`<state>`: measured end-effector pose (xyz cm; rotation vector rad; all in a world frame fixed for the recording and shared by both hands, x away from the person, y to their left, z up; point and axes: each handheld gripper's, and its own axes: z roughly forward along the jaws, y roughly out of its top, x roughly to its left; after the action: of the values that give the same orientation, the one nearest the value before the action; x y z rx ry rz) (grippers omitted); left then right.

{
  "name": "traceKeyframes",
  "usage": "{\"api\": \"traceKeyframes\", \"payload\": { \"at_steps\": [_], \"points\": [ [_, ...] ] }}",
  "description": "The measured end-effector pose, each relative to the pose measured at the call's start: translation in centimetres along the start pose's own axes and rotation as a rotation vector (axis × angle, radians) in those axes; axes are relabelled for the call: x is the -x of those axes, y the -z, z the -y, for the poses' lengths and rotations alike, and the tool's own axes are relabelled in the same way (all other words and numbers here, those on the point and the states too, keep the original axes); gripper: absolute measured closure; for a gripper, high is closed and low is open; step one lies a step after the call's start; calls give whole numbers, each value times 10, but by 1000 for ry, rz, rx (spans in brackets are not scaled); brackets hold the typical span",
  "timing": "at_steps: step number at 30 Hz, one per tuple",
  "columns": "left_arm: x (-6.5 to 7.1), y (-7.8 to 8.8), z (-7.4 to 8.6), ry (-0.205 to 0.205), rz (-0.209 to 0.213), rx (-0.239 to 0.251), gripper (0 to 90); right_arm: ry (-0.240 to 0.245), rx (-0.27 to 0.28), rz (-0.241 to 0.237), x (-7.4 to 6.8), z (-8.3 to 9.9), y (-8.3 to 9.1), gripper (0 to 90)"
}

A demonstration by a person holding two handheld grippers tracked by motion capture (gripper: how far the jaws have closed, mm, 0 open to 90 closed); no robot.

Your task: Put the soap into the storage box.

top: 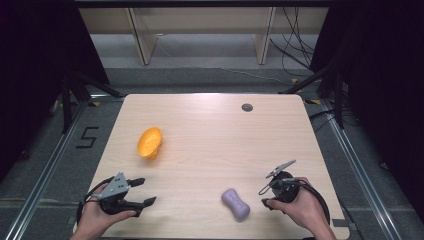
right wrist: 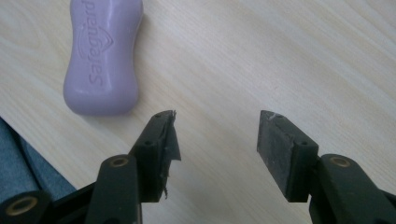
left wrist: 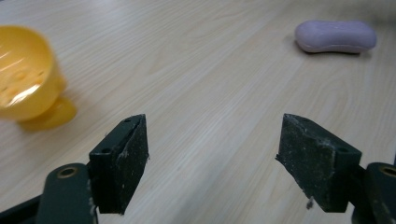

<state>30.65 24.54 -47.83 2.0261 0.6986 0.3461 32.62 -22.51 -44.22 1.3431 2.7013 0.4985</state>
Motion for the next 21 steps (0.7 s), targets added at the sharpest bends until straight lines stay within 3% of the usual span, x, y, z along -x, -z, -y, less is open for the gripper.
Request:
{"api": "traceKeyframes", "payload": {
  "at_steps": [1, 2, 3, 4, 5, 6, 7, 8, 9, 11, 12, 13, 14, 15, 18, 19, 20, 21],
  "points": [
    [1, -4, -4, -43, 19, -15, 237, 0, 0, 0, 0, 0, 0, 459],
    [4, -8, -8, -51, 26, -30, 239, -22, -38, 11, 2, 3, -3, 459],
    [7, -12, -13, -72, 46, -35, 239, -22, -38, 11, 2, 3, -3, 459],
    [12, -20, -24, -130, 98, -65, 243, -48, -37, 15, 5, 6, -6, 464],
    [15, -24, -31, -172, 118, -79, 243, -54, -39, 17, 7, 7, -6, 465],
    [19, -30, -38, -199, 152, -88, 242, -55, -42, 25, 8, 8, -7, 468],
    [19, -30, -38, -199, 152, -88, 242, -55, -42, 25, 8, 8, -7, 468],
    [27, -43, -53, -291, 202, -125, 243, -71, -16, 11, 8, 11, -6, 469],
    [27, -43, -53, -291, 202, -125, 242, -71, -16, 11, 8, 11, -6, 469],
    [37, -56, -69, -379, 258, -178, 242, -68, 2, 15, 9, 12, -6, 467],
    [45, -70, -82, -489, 320, -257, 242, -67, 23, -12, 10, 13, -7, 459],
    [45, -70, -82, -489, 320, -257, 241, -67, 23, -12, 10, 13, -7, 459],
    [53, -86, -91, -539, 365, -284, 241, -83, 28, -39, 9, 15, -7, 457],
    [55, -94, -96, -567, 383, -308, 241, -99, 21, -38, 8, 16, -8, 457],
    [62, -108, -101, -600, 388, -315, 245, -97, 30, -35, 8, 18, -9, 458],
    [63, -114, -105, -629, 391, -323, 245, -140, 17, -46, 4, 19, -8, 458],
    [65, -119, -110, -657, 403, -336, 246, -69, 51, -20, 10, 21, -12, 458],
    [66, -125, -113, -659, 418, -333, 245, -116, 45, -34, 6, 22, -10, 458]
  ]
}}
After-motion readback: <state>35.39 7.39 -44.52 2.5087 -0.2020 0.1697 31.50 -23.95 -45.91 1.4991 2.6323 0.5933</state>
